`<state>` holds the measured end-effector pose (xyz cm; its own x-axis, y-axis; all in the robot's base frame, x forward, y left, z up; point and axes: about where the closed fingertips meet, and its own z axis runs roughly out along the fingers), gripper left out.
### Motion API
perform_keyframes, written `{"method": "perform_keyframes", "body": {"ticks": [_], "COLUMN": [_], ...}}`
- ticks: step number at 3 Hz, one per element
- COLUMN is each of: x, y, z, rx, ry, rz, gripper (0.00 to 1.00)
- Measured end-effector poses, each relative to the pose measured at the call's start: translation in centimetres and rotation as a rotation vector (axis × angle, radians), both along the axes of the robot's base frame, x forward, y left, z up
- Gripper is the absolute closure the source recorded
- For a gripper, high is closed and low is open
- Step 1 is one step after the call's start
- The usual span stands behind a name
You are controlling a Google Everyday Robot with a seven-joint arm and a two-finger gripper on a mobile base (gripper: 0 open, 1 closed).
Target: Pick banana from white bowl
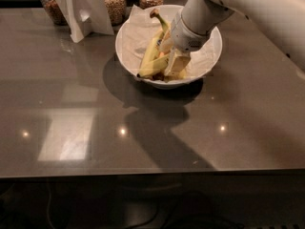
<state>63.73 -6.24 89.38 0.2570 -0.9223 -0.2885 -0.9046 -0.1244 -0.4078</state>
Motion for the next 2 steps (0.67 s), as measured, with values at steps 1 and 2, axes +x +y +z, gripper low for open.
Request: {"method": "perform_keyframes", "body": {"ticks": [1, 2], "x": [0.24, 0.86], "y": [-0.1, -0.55], "z": [0.01, -0.2], "rx": [0.0, 0.002], "ry": [0.002, -0.001], "rz": [-0.01, -0.046], "gripper": [0.65, 0.88]}}
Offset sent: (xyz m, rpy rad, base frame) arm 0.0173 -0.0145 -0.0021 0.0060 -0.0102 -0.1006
